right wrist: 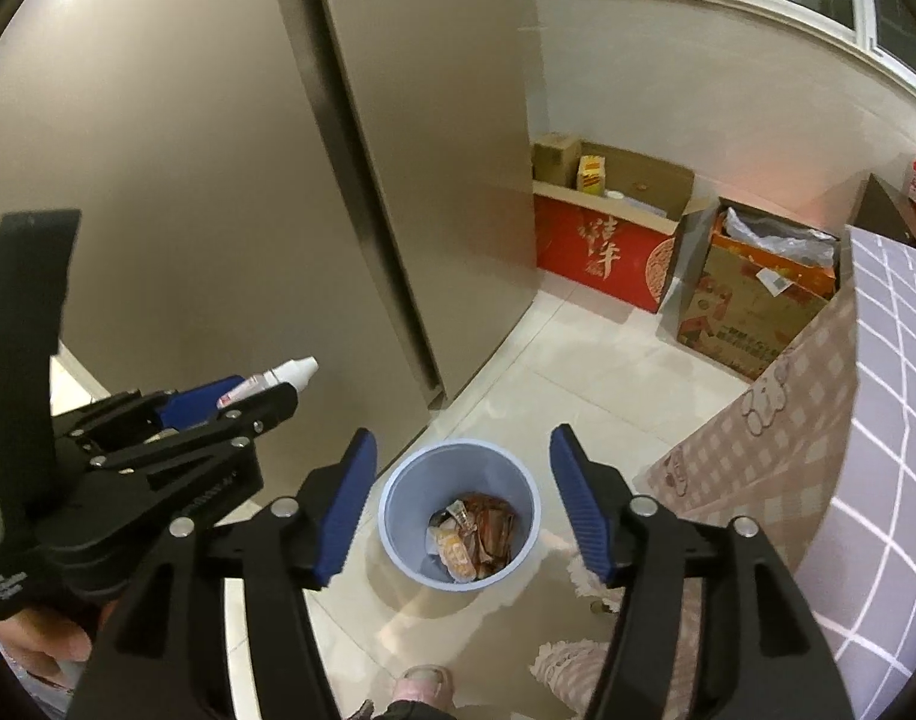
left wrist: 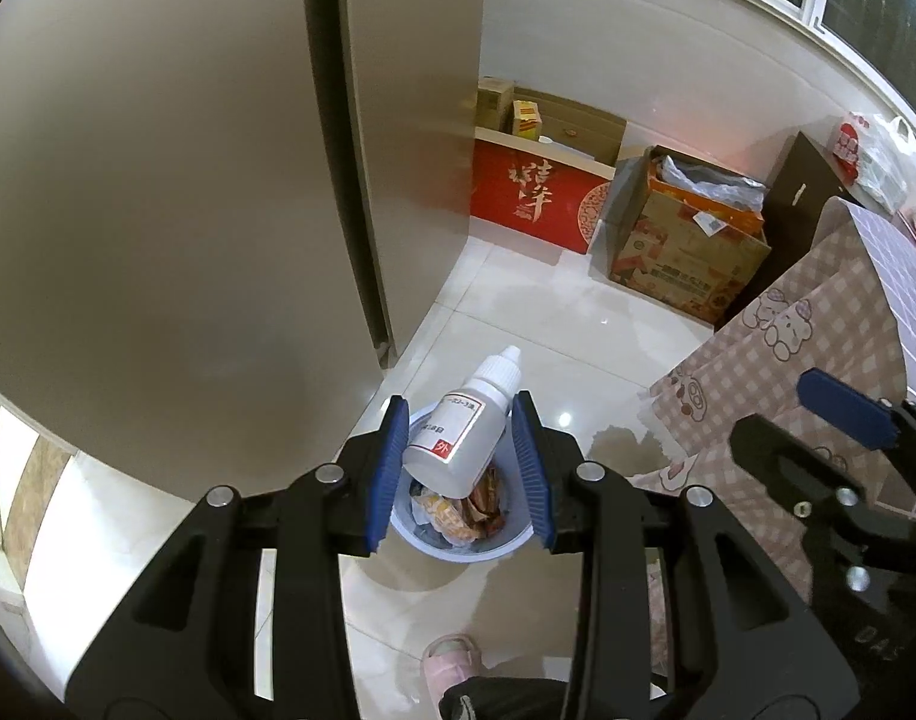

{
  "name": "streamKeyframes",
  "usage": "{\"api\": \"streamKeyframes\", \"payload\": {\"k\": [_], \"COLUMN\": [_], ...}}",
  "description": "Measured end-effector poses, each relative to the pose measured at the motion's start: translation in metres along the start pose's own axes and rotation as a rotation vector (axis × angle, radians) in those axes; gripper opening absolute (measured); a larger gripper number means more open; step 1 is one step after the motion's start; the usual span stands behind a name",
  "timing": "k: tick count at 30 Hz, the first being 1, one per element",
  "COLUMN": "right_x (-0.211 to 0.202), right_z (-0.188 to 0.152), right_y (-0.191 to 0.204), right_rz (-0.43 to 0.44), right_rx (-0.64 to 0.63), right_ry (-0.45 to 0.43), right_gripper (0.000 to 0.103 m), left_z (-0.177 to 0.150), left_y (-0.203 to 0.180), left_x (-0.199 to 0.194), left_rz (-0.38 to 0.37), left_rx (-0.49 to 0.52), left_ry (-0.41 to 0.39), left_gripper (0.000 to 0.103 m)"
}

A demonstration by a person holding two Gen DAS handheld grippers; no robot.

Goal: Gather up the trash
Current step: 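Open the right tool, then the left tool, dropping both items into the bin, then move both open tools back to the table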

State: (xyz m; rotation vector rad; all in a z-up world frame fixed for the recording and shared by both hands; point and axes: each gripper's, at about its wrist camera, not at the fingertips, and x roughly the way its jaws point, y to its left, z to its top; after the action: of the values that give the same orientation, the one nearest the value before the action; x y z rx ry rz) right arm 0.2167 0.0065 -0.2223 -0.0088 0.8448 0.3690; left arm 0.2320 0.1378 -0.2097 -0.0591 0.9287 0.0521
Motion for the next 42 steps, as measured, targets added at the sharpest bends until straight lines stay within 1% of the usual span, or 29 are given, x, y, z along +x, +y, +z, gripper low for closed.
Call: {"api": "streamKeyframes", "payload": {"k": [3,10,14,16,17,18,22,27,32,37,40,42], "right_x": [-0.003,-0.009,-0.007,-0.006,-0.005,-0.005,-0.006,-0.015,-0.035,-0.069,-0.096,-0.116], "right_z": [0.002,0.006,0.006,0.005,0.004,0.004,0.003,0.002,0.0,-0.004,-0.006,-0.009], "right_y": [-0.007,-0.02,-0.026,-0.029,-0.03,-0.03,-0.033,-0.037,-0.043,-0.059,-0.079,-0.097], "right_rz": [0.001,-0.009,-0.012,-0.014,-0.013,-0.014,-0.006,-0.007,-0.012,-0.025,-0.055,-0.08], "right_rx": [0.016,0.053,0.071,0.075,0.076,0.077,0.082,0.091,0.103,0.113,0.128,0.146], "right_ry": [-0.018,-0.093,-0.093,-0.094,-0.093,-0.093,-0.083,-0.09,-0.114,-0.15,-0.18,-0.196], "right_gripper": [0.061,0.062,0.062,0.062,0.062,0.062,0.062,0.062,0.062,0.062,0.063,0.063], "left_z": [0.003,0.012,0.015,0.015,0.015,0.015,0.014,0.012,0.011,0.012,0.014,0.015], "left_y": [-0.004,-0.011,-0.014,-0.016,-0.017,-0.016,-0.015,-0.018,-0.029,-0.055,-0.081,-0.106], "left_x": [0.004,0.009,0.009,0.007,0.006,0.006,0.006,-0.007,-0.028,-0.055,-0.073,-0.084], "left_rz": [0.0,-0.002,-0.003,0.006,0.015,0.021,0.029,0.026,0.014,-0.02,-0.055,-0.083], "left_rx": [0.003,0.015,0.018,0.018,0.02,0.02,0.014,0.022,0.049,0.086,0.121,0.153], "left_ry": [0.001,-0.003,-0.01,-0.023,-0.028,-0.031,-0.008,-0.022,-0.05,-0.088,-0.116,-0.131], "left_gripper": [0.035,0.035,0.037,0.054,0.071,0.074,0.074,0.074,0.074,0.074,0.074,0.074]}}
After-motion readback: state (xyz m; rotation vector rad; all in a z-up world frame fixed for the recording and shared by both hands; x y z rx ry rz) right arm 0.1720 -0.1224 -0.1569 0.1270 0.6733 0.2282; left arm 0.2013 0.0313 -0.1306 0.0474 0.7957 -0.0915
